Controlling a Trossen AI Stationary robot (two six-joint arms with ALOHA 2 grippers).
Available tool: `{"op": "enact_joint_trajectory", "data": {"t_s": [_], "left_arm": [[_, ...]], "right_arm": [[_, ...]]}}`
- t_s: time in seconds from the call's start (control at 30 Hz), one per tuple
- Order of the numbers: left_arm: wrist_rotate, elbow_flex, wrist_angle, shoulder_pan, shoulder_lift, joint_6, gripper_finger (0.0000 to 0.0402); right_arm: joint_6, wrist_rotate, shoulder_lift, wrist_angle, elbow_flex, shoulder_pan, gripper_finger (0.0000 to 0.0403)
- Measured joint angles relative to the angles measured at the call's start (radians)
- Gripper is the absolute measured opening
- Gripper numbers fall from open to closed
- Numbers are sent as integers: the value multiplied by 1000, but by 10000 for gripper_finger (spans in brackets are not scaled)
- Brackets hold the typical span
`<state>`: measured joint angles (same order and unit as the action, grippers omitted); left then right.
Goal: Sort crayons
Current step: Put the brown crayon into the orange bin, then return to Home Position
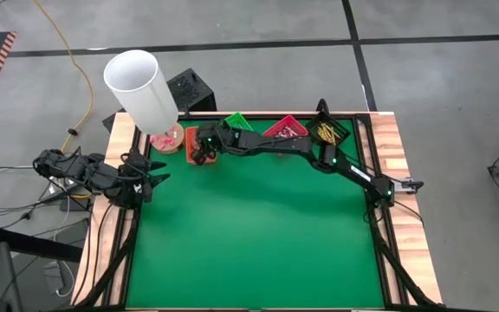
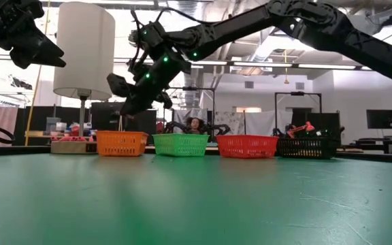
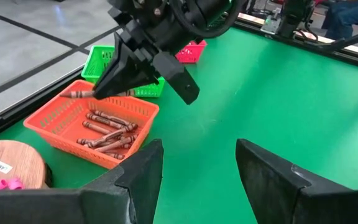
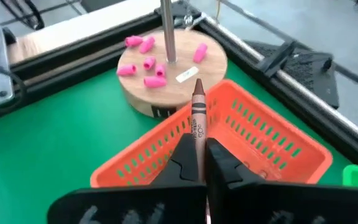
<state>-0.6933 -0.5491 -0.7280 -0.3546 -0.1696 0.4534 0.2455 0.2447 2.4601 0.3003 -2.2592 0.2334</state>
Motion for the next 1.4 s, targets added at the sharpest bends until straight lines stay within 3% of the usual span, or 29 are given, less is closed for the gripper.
{"op": "enact_joint_trajectory", "data": {"t_s": [0.43,0.73,0.87,0.97,1.2,1.4], "left_arm": [[0,0,0,0,0,0,192],[0,0,0,0,0,0,192],[0,0,0,0,0,0,192],[0,0,0,0,0,0,192],[0,0,0,0,0,0,192],[0,0,0,0,0,0,192]], "right_arm": [[1,-11,0,-18,9,18,100],[-73,-50,-14,-12,-22,-1,113],[-130,-198,-73,49,-42,-24,113],[-206,-245,-141,175,-39,-51,113],[-363,-247,-346,480,-32,-136,113],[-341,-216,-585,656,126,-228,113]]}}
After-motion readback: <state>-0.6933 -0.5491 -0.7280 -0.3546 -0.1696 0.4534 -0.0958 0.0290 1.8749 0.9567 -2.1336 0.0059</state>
